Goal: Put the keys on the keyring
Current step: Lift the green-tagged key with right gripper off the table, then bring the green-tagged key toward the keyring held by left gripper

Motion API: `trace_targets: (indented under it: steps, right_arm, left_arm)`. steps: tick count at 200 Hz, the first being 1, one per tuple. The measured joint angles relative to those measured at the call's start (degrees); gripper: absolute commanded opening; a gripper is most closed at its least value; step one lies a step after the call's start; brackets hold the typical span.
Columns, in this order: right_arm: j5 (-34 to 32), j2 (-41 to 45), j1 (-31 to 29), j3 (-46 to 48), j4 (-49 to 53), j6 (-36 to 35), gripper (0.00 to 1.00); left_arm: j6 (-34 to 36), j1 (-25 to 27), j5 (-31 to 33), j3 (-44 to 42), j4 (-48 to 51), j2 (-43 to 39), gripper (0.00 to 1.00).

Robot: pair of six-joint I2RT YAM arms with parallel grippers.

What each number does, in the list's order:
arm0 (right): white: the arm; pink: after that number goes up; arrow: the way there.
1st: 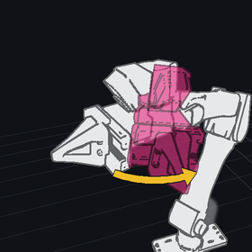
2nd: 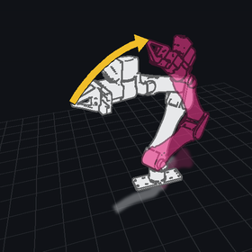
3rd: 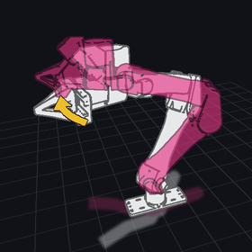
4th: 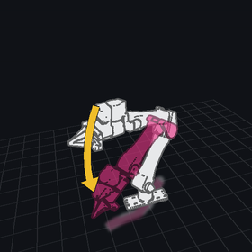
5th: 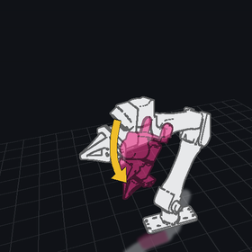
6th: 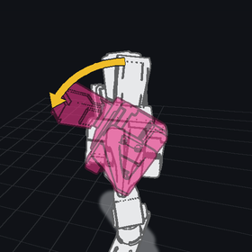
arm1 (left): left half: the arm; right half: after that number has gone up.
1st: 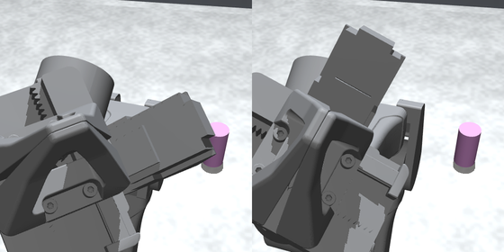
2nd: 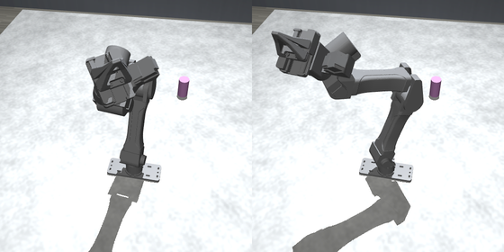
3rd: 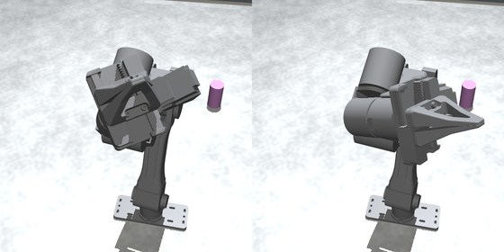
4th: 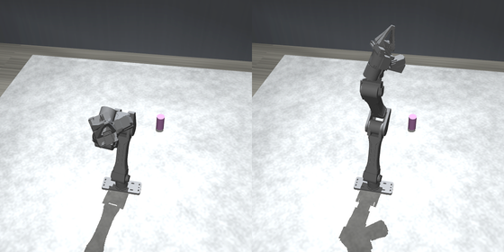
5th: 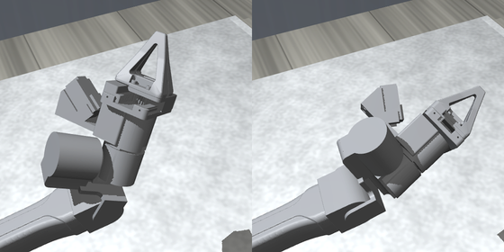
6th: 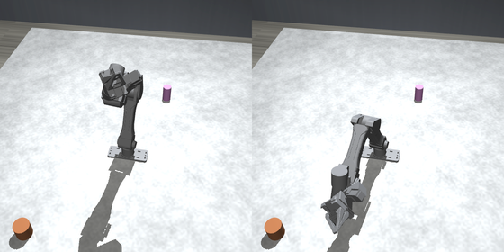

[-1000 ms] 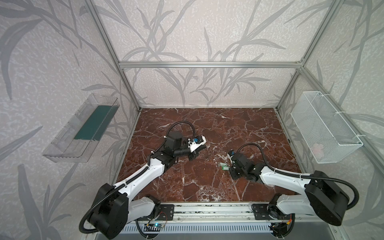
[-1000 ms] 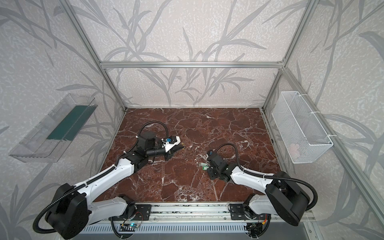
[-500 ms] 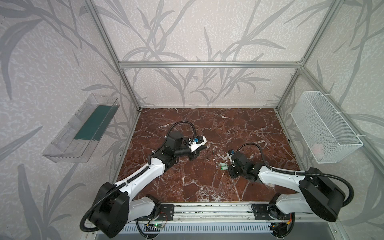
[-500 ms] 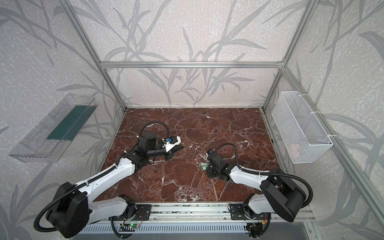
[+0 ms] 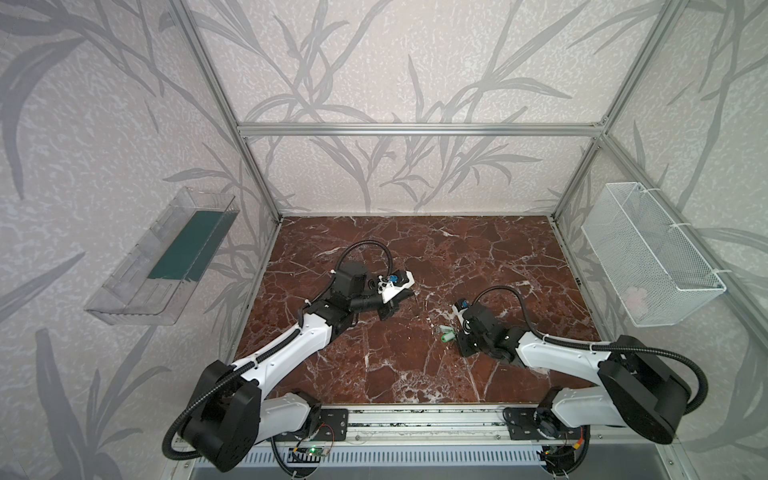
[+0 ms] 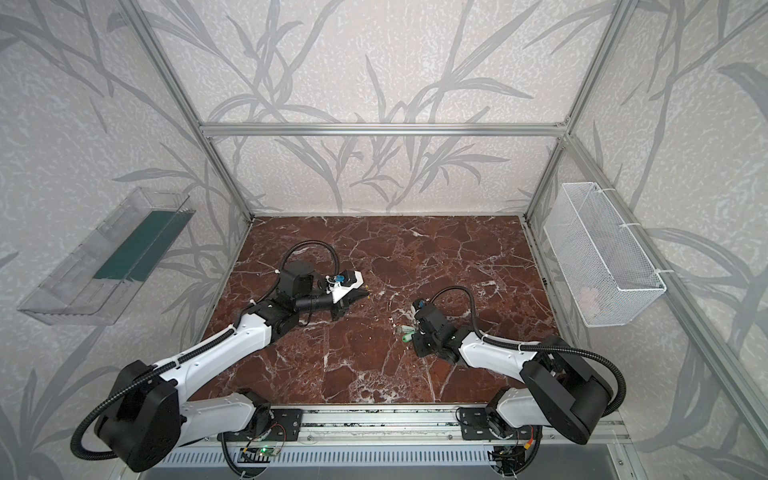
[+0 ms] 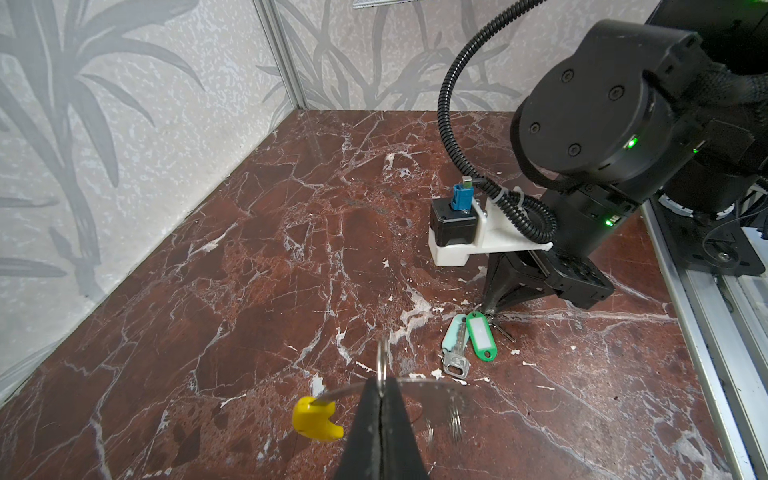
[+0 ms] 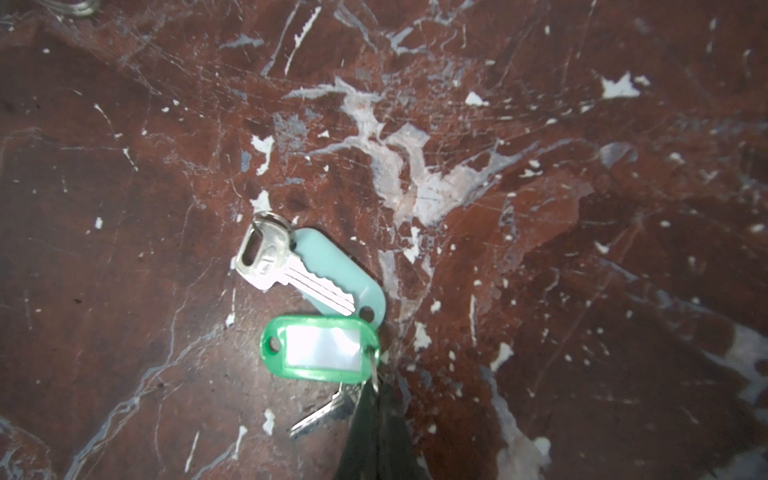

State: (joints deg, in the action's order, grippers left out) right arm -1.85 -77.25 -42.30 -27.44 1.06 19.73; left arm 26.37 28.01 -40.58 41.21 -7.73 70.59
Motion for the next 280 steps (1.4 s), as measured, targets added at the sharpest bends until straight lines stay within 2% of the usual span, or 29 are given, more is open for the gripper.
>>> trace_targets:
  steps: [44, 114, 200, 280]
  right_arm:
    - [2.89, 3.52, 0.00, 0.96, -0.35, -2.45, 0.00]
    - [10.93, 18.58, 0.00, 0.96, -1.22, -11.85, 0.00]
    - [17.46, 24.61, 0.00, 0.96, -0.92, -19.04, 0.00]
    - [20.41, 28.02, -0.35, -0.76, 0.33, -21.18, 0.00]
  left_arm:
    - [0.00, 0.04, -0.15, 0.00, -0.02, 0.04, 0.00]
    - [0.13, 1.27, -1.16, 0.00, -0.33, 0.02, 0.00]
    - [2.71, 4.61, -2.10, -0.02, -0.35, -0.76, 0.00]
    - [6.80, 7.74, -2.27, -0.04, 0.57, -1.31, 0.00]
